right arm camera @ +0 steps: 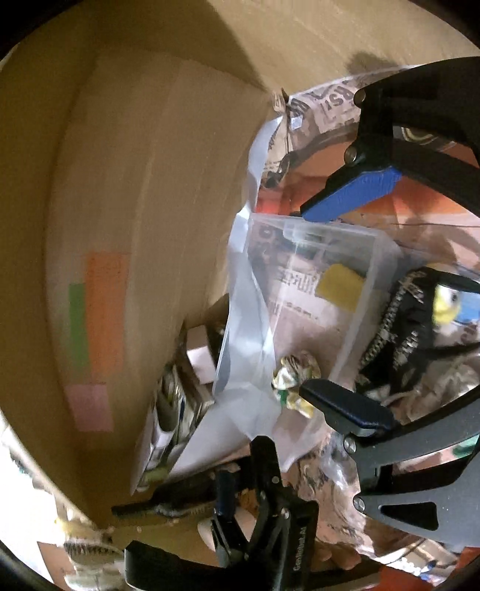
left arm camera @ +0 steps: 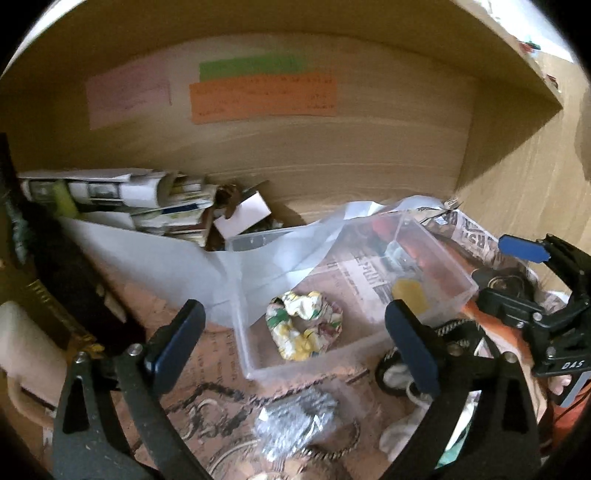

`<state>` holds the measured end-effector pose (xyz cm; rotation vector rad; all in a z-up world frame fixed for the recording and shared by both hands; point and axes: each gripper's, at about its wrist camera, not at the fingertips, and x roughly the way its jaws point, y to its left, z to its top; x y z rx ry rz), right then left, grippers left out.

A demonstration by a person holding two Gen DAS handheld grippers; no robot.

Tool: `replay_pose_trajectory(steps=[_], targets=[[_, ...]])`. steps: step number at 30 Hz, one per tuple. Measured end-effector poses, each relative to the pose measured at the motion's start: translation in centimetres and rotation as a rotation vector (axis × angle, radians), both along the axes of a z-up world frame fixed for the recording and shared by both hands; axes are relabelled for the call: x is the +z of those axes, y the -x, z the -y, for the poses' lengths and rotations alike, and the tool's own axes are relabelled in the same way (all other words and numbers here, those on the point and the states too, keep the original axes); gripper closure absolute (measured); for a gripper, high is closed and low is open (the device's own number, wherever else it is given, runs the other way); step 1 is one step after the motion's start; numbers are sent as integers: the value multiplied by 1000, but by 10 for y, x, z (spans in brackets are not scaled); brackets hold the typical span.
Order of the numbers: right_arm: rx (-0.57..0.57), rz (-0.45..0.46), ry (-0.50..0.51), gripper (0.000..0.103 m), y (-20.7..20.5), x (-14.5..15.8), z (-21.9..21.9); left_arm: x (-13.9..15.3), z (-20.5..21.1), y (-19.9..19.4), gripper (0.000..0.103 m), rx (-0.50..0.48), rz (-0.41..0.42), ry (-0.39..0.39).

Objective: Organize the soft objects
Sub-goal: 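Grasp the silver foil with the left tool while the right tool grasps the white eye mask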

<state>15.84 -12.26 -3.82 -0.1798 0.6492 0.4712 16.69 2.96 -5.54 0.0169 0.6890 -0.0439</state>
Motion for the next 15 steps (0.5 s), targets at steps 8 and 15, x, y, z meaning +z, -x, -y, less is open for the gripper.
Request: replay_pose_trajectory(steps=[8, 15], targets=[[26, -54, -10, 14, 25, -20, -1, -25, -4, 30, 3, -2, -52, -24], [59, -163, 42, 14, 24, -57, -15, -65, -3, 34, 3, -10, -151, -37]])
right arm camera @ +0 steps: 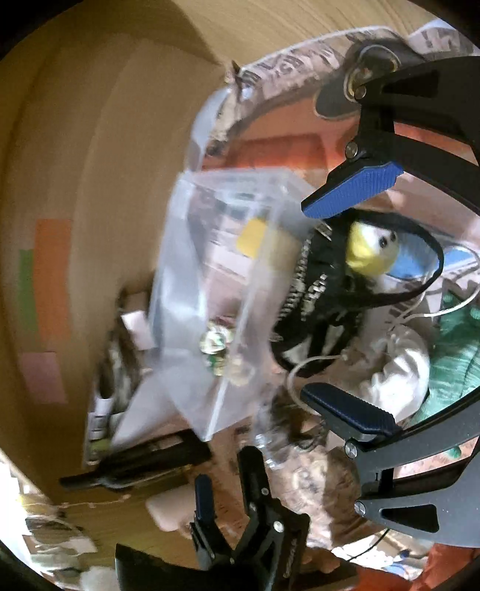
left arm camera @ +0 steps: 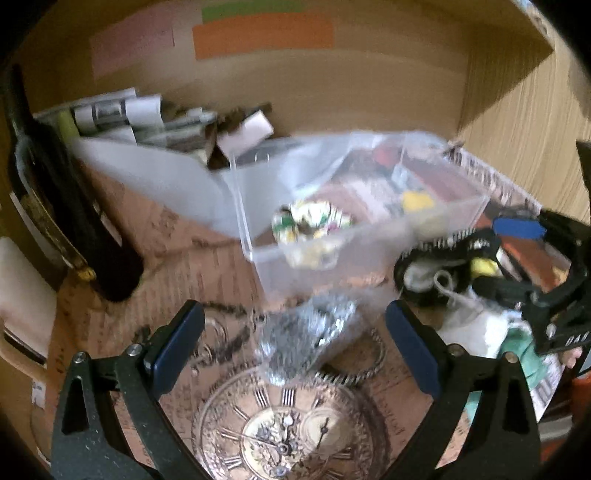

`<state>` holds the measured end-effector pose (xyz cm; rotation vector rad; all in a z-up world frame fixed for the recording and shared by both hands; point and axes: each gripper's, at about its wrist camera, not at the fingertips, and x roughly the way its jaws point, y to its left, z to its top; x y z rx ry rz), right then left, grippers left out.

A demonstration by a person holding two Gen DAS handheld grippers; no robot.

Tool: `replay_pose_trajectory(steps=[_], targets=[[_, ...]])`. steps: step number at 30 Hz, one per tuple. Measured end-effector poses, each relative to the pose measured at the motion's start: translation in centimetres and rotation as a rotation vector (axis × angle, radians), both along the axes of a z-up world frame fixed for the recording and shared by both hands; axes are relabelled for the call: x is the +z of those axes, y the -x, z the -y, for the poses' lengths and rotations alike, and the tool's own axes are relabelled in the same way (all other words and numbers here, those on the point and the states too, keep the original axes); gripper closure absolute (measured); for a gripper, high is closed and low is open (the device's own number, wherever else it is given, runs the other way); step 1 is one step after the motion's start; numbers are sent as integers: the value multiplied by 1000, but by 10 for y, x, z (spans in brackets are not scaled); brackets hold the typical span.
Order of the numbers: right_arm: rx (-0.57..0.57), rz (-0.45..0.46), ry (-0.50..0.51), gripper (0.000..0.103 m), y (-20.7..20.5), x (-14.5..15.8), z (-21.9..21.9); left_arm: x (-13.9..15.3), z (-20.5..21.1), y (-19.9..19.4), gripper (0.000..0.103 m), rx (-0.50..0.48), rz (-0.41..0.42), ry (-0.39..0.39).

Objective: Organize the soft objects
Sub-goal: 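Grasp the silver foil with the left tool while the right tool grasps the white eye mask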

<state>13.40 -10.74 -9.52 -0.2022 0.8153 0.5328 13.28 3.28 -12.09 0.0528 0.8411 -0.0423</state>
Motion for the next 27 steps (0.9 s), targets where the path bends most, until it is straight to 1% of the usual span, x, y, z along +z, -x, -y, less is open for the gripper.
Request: replay_pose_trajectory(steps=[2, 4, 5, 6, 7, 8, 9, 10, 11, 12, 13, 14, 15, 16, 17, 18, 19, 23, 27], targets=[[-3, -6, 14, 14, -2, -5, -3, -12, -1, -1, 3, 5, -34, 4], [-9, -6, 32, 14, -5, -7, -5, -22, -4, 0, 4, 14, -51, 17], [-8, -6, 32, 15, -5, -7, -4, -24, -4, 1, 7, 17, -50, 24], [-10, -9, 34, 19, -7, -8, -3, -26, -5, 1, 11, 17, -49, 30], [-16, -12, 44, 28, -9, -8, -3, -27, -5, 2, 19, 12, -53, 36], [-22, -13, 56, 32, -11, -9, -2, -28, -5, 2, 25, 1, -59, 41], [-29, -16, 65, 40, -14, -10, -1, -29, -3, 2, 27, -8, -62, 47], [-37, -19, 69, 45, -16, -11, 0, -29, -3, 2, 32, -11, -59, 49], [-41, -21, 66, 46, -18, -11, 2, -29, -1, 3, 37, -18, -55, 49], [-41, -20, 65, 50, -18, -10, 3, -29, 1, 2, 40, -26, -54, 48], [-46, -15, 71, 57, -18, -11, 4, -29, 3, 1, 48, -36, -54, 45], [-51, -8, 77, 60, -18, -11, 5, -29, 5, 1, 55, -43, -54, 41], [-55, -6, 76, 69, -18, -11, 5, -29, 7, 1, 57, -49, -53, 35], [-61, -4, 78, 83, -18, -10, 6, -28, 9, 3, 60, -51, -46, 26], [-60, -10, 67, 87, -18, -10, 8, -28, 10, 4, 65, -54, -40, 19], [-56, -15, 52, 94, -19, -9, 9, -28, 11, 4, 68, -58, -38, 15], [-58, -16, 33, 94, -18, -8, 11, -27, 12, 4, 73, -63, -37, 13], [-57, 17, 18, 95, -13, -1, 11, -21, 12, 9, 81, -57, -22, 7], [-55, 44, -26, 96, -7, 13, 17, -5, 9, 16, 83, -51, 13, 20]])
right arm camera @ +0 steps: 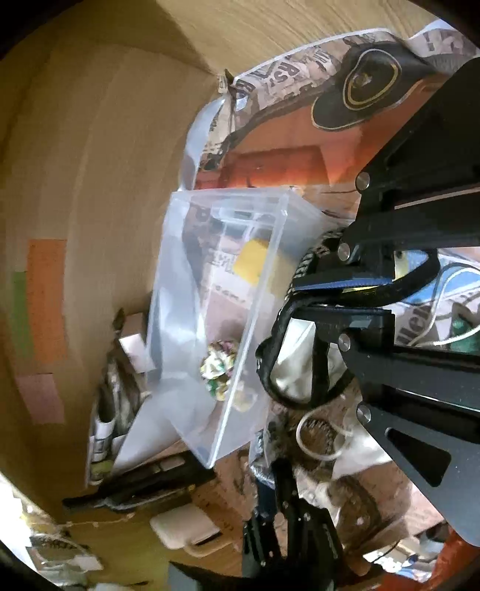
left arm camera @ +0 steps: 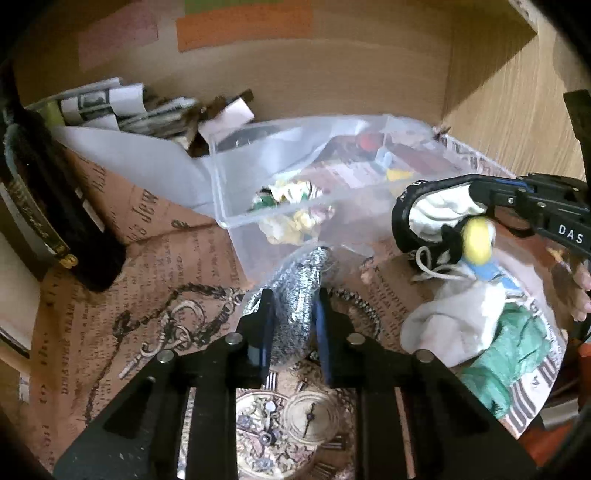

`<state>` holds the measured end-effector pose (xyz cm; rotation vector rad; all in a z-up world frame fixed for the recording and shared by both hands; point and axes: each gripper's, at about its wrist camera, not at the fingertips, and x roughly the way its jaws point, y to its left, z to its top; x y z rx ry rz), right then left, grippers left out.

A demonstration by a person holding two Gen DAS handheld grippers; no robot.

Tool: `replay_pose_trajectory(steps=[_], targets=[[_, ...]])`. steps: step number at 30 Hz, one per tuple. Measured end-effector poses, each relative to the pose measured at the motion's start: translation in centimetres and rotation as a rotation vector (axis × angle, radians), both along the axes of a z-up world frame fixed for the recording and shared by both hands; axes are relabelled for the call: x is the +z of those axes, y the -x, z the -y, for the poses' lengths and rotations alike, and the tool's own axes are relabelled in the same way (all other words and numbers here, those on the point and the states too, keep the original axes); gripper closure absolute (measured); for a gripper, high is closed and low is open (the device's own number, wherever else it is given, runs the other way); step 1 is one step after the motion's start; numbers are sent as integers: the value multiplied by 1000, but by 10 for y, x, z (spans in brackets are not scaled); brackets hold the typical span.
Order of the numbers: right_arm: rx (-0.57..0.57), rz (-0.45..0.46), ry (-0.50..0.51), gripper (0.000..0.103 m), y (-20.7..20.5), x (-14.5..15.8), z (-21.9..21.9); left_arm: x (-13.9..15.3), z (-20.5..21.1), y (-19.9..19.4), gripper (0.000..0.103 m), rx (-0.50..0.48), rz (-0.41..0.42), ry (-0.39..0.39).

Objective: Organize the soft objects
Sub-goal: 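Grasp the silver foil with the left tool while the right tool grasps the white eye mask, then carry the foil into the clear box with the left tool while the right tool drops the mask in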

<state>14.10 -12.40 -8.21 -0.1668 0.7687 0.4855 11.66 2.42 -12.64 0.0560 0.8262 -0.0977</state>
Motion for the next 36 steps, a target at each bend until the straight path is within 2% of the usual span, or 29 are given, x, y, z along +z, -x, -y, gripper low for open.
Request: replay_pose_trajectory(steps=[11, 20, 24, 29, 36], targets=[[-22, 128, -77, 96, 18, 46, 19, 55, 2, 18, 84, -9, 142, 26], [-63, 218, -130, 96, 15, 72, 29, 83, -2, 2, 84, 19, 229, 51], [-100, 254, -144, 96, 5, 80, 29, 86, -7, -17, 84, 32, 217, 75], [-127, 269, -132, 96, -12, 82, 25, 83, -8, -44, 84, 51, 204, 53], [-112, 203, -121, 96, -38, 60, 12, 65, -10, -83, 84, 76, 142, 61]])
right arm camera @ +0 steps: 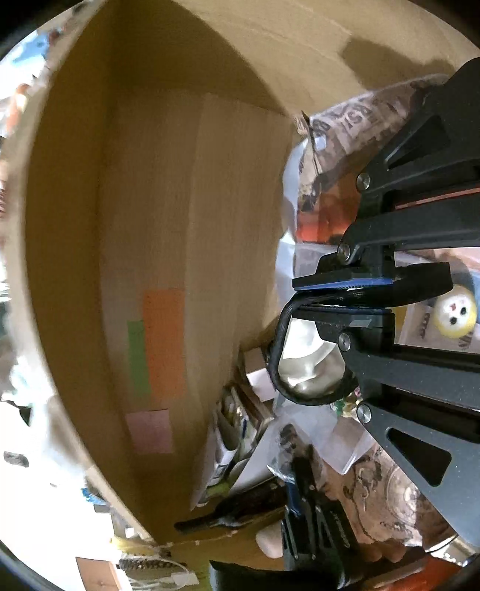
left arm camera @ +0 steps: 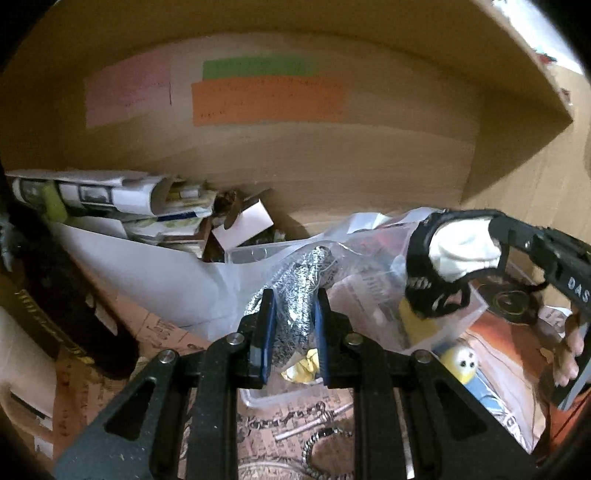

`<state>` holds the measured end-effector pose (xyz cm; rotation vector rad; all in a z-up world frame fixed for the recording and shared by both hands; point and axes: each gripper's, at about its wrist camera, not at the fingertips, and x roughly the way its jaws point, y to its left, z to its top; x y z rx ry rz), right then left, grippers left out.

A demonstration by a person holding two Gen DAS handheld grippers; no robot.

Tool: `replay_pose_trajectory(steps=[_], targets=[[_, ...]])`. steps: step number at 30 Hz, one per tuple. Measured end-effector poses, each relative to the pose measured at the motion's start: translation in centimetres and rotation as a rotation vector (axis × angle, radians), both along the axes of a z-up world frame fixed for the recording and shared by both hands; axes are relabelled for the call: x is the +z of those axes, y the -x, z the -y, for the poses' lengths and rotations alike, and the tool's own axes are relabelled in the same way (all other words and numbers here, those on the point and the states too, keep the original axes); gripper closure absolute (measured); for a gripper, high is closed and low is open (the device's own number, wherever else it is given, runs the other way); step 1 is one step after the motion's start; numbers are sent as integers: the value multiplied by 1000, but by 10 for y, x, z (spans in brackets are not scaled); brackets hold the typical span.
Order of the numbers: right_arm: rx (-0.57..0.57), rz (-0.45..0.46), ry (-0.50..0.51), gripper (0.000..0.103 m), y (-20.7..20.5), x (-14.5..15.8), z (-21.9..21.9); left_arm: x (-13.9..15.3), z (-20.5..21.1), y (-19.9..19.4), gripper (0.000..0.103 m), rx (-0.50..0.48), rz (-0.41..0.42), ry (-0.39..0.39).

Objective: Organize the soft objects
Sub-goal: 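Carry the foil into the clear box with the left tool while the right tool drops the mask in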

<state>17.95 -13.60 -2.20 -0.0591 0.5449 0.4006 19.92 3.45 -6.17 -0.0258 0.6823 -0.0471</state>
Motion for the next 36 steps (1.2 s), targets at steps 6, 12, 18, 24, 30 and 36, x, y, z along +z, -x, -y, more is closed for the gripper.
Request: replay_pose_trajectory(steps=[6, 12, 18, 24, 30, 36], targets=[[62, -92, 1, 96, -19, -21, -14, -22, 9, -22, 84, 2, -40, -46], [99, -162, 47, 96, -31, -43, -30, -44, 17, -43, 84, -9, -106, -72], [78, -178, 106, 96, -38, -55, -36, -65, 20, -57, 84, -28, -176, -78], [59, -193, 163, 95, -45, -67, -40, -65, 21, -52, 79, -49, -206, -58], [79, -182, 189, 79, -39, -63, -43, -52, 22, -36, 63, -71, -184, -32], [70, -97, 213, 49, -20, -45, -43, -29, 24, -12, 46, -89, -112, -22]])
